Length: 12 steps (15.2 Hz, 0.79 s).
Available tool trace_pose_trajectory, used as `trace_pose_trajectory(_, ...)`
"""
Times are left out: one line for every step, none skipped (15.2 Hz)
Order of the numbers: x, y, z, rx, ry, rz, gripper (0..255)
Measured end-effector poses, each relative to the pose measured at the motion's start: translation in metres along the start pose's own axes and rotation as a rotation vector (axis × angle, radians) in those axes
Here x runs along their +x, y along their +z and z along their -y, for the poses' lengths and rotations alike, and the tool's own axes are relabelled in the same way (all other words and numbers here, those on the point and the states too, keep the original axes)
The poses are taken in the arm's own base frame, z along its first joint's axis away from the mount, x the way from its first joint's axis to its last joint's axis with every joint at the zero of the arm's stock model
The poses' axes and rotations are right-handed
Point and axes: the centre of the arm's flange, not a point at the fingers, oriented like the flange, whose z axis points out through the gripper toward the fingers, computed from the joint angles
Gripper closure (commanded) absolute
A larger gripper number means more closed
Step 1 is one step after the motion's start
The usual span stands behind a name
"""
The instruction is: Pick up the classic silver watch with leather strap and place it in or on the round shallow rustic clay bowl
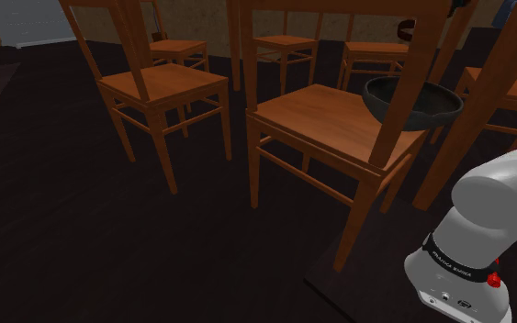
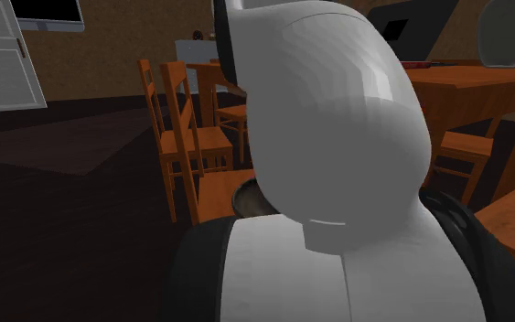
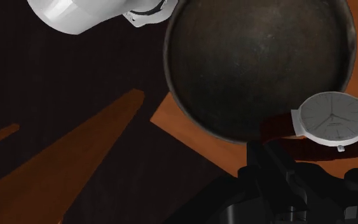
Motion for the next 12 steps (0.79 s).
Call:
trace_pose_trajectory(0.000,0.004,-0.001,0.000,0.000,0.000,255)
trace_pose_trajectory(0.000,0.008,-0.002,0.000,0.000,0.000,255)
trace_pose_trajectory(-0.001,0.013,-0.002,0.000,0.000,0.001,255)
trace_pose_trajectory(-0.001,0.018,-0.002,0.001,0.000,-0.002,255)
trace_pose_trajectory(-0.002,0.019,-0.002,0.017,0.001,-0.027,255)
trace_pose_trajectory(-0.002,0.020,-0.001,0.033,0.002,-0.051,255)
trace_pose_trajectory(-0.001,0.021,-0.001,0.044,0.005,-0.071,255)
trace_pose_trajectory(-0.001,0.023,-0.001,0.054,0.007,-0.097,255)
trace_pose_trajectory(0.000,0.023,0.000,0.063,0.007,-0.122,255)
trace_pose_trajectory(0.000,0.025,0.000,0.068,0.007,-0.141,255)
trace_pose_trajectory(0.000,0.024,-0.001,0.078,0.004,-0.148,255)
trace_pose_trajectory(0.000,0.026,0.000,0.091,0.006,-0.171,255)
